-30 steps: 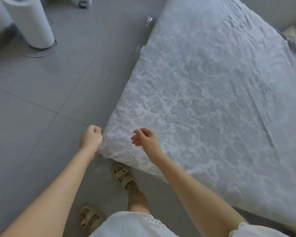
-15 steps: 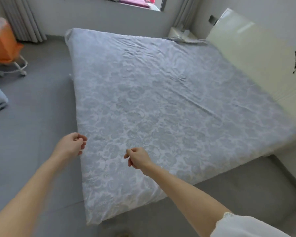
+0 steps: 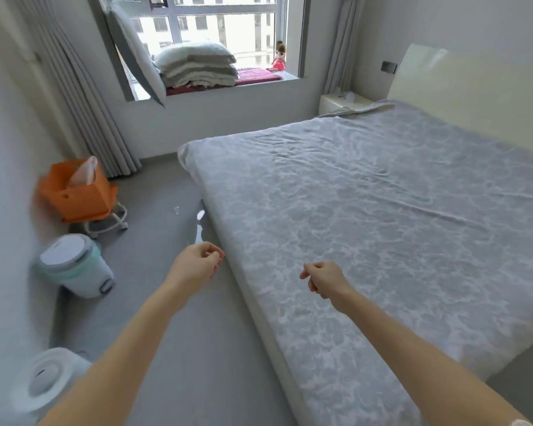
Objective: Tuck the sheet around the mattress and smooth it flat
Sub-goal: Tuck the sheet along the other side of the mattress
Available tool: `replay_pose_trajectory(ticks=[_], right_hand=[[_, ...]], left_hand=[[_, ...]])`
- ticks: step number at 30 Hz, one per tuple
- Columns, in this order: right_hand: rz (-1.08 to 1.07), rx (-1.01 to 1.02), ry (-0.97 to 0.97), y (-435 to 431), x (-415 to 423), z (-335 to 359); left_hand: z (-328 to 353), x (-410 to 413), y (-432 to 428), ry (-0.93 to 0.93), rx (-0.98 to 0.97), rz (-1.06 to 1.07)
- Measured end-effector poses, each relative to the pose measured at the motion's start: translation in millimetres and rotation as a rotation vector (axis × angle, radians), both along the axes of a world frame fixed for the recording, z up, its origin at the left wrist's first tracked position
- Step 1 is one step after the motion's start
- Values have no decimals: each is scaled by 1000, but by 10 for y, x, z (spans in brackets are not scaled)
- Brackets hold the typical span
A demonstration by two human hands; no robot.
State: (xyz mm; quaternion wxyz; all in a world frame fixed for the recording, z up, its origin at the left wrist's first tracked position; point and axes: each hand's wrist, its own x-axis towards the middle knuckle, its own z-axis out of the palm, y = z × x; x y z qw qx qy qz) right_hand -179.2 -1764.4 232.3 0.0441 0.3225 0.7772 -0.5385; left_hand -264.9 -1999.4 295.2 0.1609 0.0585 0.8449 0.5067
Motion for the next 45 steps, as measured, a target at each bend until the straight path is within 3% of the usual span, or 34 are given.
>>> replay_pose_trajectory(ticks=[11, 26, 31, 38, 45], right_hand=[[-31, 6, 58, -604, -1556, 278], [169, 9, 39, -1151, -6372, 324], [126, 15, 40, -1258, -7948, 186], [-34, -7, -2, -1137, -9708, -48], [-73, 19, -107, -653, -11335, -470]], left_hand=[[255, -1969, -749, -11, 50, -74], [43, -6323, -1493, -78, 39, 177], [-234, -8075, -1600, -107, 48, 184], [-652, -10273, -1298, -249, 14, 78], [-1345, -11897, -626, -414, -33, 92]])
